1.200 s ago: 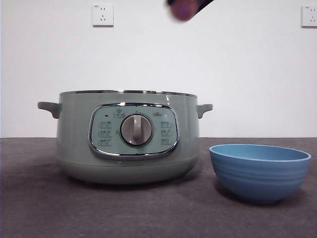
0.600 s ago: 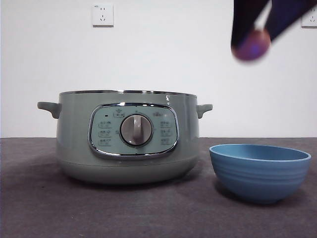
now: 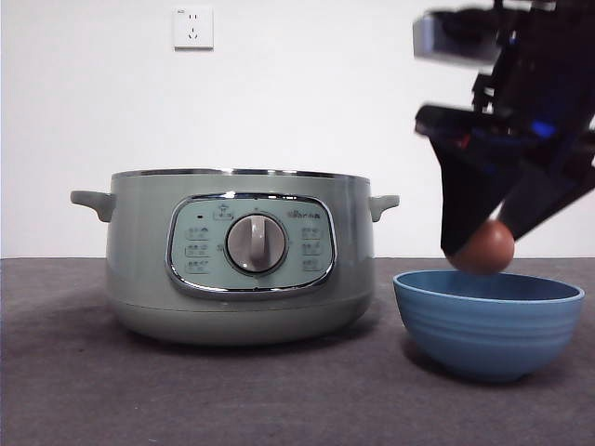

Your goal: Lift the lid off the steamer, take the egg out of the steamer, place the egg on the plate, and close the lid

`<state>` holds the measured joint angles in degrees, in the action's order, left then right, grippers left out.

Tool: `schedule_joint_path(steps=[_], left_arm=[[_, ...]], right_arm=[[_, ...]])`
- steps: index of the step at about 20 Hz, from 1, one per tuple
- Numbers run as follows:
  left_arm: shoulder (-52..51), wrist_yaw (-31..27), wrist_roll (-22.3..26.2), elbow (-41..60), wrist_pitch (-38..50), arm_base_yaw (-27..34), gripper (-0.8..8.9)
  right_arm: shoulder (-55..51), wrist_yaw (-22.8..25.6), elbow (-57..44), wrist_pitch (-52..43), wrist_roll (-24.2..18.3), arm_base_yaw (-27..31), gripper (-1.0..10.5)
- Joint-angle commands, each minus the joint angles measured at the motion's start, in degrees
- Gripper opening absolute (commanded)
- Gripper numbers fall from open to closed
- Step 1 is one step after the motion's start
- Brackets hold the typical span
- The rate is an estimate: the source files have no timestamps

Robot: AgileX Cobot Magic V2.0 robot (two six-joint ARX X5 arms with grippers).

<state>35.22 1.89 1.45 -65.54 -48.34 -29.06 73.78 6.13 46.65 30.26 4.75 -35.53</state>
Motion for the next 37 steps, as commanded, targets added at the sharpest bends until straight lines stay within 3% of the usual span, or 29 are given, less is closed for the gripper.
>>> schedule_joint_path(steps=[1, 5, 20, 22, 25, 32, 37], left_arm=[[-0.6, 0.1, -0.2, -0.2, 2.7, -0.2, -0.08], [-0.6, 0.1, -0.2, -0.2, 2.6, -0.2, -0.08], [-0.6, 0.0, -0.2, -0.2, 2.4, -0.2, -0.08], [-0.6, 0.0, -0.2, -0.2, 2.4, -0.2, -0.08], [-0.6, 0.0, -0.2, -0.2, 2.4, -0.2, -0.08], [-0.6, 0.0, -0.2, -0.2, 2.4, -0.2, -0.09], [0.0, 0.1, -0.4, -0.2, 2.7, -0.2, -0.08]], right_arm=[[2.3, -0.2, -0.5, -2.1, 0.1, 0.3, -0.1], [6.8, -2.7, -0.5, -3.3, -0.1, 0.7, -0.1], [12.4, -3.3, -0.5, -4.2, -0.3, 0.5, 0.0], [12.4, -3.3, -0.5, -4.0, -0.3, 0.5, 0.8], [12.3, -3.5, -0.5, -4.1, -0.3, 0.2, 3.3], [11.2, -4.6, -0.4, -4.1, -0.3, 0.2, 3.6], [3.6, -4.5, -0.4, -3.8, -0.3, 0.2, 3.5]])
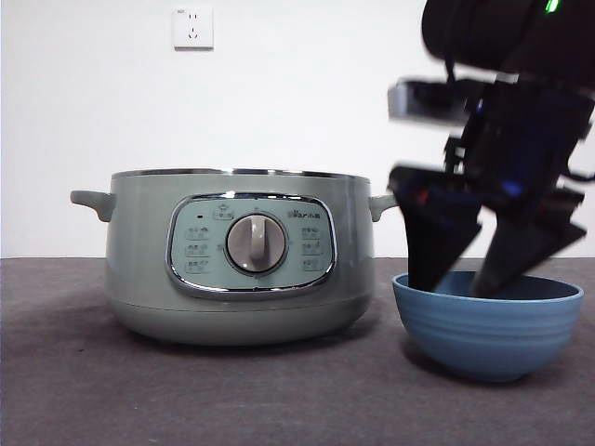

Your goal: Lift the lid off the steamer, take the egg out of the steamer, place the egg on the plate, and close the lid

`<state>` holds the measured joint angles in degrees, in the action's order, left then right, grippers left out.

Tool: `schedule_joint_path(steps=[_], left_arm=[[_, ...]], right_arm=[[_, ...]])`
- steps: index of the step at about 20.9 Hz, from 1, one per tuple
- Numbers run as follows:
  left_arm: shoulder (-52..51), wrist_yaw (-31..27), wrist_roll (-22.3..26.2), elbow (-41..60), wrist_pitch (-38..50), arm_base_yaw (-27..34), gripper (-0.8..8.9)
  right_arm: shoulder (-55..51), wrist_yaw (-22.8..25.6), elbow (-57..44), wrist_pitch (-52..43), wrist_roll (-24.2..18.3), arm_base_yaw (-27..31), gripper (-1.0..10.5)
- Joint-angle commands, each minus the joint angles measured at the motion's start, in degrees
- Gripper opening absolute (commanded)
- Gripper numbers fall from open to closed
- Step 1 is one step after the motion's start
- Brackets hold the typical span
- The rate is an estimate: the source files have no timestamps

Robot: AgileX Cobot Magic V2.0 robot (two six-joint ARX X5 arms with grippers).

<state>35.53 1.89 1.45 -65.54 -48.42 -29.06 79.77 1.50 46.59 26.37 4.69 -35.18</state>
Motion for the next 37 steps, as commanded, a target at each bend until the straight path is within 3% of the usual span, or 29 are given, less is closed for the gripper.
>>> schedule_joint_path(steps=[1, 6, 16, 26, 37], left_arm=[[0.1, 0.1, -0.4, -0.2, 3.0, -0.2, -0.09], [4.9, 1.8, -0.3, -0.2, 5.9, -0.2, -0.09], [23.9, 7.3, 0.1, -0.2, 23.4, -0.6, -0.08], [41.2, 7.1, 0.7, -0.2, 38.2, -0.6, -0.09], [48.7, 5.7, 1.7, -0.2, 43.3, -0.6, -0.09]], right_arm=[[-4.9, 0.1, -0.3, 0.6, -0.2, -0.1, 3.5], [-19.9, 0.3, -0.3, 4.4, 0.5, -0.1, 3.5], [-45.2, 0.3, -0.3, 9.0, 5.0, -0.1, 3.5], [-48.0, 0.1, -0.3, 9.2, 5.9, -0.1, 3.5], [-48.0, 0.0, -0.3, 9.3, 6.0, -0.1, 3.5]])
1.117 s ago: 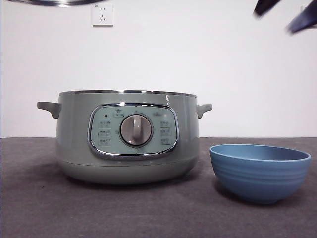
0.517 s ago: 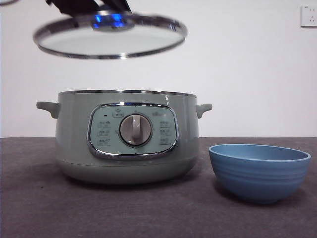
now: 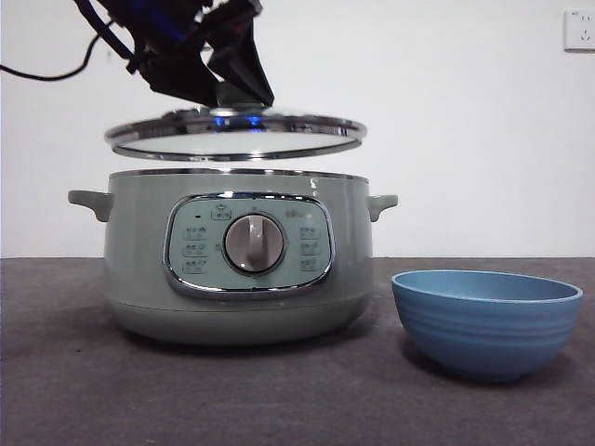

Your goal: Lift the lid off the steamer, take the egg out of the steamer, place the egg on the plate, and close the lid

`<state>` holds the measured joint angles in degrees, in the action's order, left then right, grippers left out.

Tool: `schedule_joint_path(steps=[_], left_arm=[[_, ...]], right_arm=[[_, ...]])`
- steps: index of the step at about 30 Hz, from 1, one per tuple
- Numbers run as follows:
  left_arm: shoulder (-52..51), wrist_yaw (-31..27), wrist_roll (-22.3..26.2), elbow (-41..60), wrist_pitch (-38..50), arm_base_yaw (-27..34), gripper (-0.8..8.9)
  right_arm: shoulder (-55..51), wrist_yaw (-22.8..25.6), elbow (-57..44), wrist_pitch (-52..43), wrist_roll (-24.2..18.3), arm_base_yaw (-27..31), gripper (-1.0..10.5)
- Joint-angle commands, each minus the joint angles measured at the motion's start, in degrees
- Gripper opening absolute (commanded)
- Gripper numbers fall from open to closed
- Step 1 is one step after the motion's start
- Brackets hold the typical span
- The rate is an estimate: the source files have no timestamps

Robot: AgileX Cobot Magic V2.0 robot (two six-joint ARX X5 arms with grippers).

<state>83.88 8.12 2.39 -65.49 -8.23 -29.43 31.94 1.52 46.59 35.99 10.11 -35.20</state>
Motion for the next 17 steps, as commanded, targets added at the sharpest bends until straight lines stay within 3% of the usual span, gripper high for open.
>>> schedule_joint_path(steps=[1, 17], left_arm=[[0.8, -0.5, 0.8, -0.3, 3.3, -0.2, -0.09], [5.0, -0.5, 0.6, -0.3, 2.3, -0.6, -0.09]], right_arm=[[-0.1, 0.0, -0.3, -0.3, 0.6, -0.1, 3.5], [-0.1, 0.1, -0.3, -0.3, 0.5, -0.1, 3.5]])
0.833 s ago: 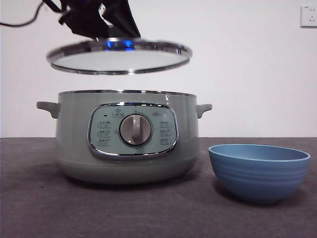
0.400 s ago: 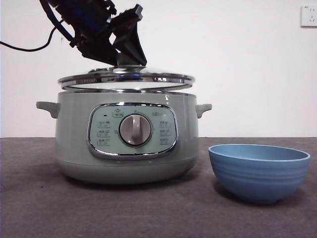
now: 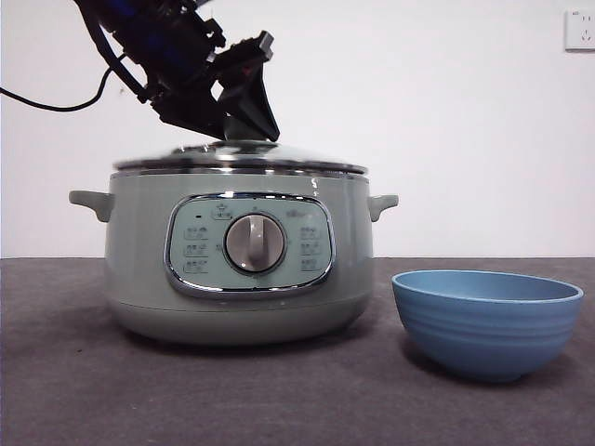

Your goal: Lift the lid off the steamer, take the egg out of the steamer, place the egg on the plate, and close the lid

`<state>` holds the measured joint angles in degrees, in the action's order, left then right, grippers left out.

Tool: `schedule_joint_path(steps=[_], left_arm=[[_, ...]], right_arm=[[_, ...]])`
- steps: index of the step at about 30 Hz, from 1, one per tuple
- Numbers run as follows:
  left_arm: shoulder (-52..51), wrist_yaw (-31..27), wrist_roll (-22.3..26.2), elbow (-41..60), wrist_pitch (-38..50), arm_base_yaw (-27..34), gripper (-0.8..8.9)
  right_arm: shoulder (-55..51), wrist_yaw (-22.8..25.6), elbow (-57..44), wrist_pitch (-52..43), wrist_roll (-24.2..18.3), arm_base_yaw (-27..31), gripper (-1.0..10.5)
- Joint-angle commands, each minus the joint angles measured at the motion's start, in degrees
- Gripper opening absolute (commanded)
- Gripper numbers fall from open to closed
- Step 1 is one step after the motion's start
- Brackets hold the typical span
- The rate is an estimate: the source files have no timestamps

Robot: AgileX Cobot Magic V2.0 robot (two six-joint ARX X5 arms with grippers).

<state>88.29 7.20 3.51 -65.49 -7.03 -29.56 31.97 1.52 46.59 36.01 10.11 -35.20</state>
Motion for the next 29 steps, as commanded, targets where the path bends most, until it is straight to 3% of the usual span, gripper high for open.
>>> schedule_joint_path(steps=[1, 19, 20, 24, 29], left_arm=[[0.7, 0.4, -0.5, -0.3, 0.7, -0.5, -0.09], [0.8, 0.4, -0.7, -0.3, -4.2, -0.8, 0.19], [0.8, 0.4, -0.8, -0.2, -4.5, -0.8, 0.63], [0.8, 0.4, -0.7, -0.3, -4.8, -0.8, 4.24], [0.8, 0.4, -0.7, -0.3, -4.5, -0.7, 4.71]], right_arm=[[-0.2, 0.1, -0.3, -0.3, 0.5, -0.1, 3.5], [-0.2, 0.1, -0.3, -0.3, 0.4, -0.1, 3.5], [-0.2, 0.1, -0.3, -0.3, 0.4, -0.1, 3.5], [-0.2, 0.0, -0.3, -0.3, 0.4, -0.1, 3.5], [-0.2, 0.0, -0.3, -0.3, 0.4, -0.1, 3.5]])
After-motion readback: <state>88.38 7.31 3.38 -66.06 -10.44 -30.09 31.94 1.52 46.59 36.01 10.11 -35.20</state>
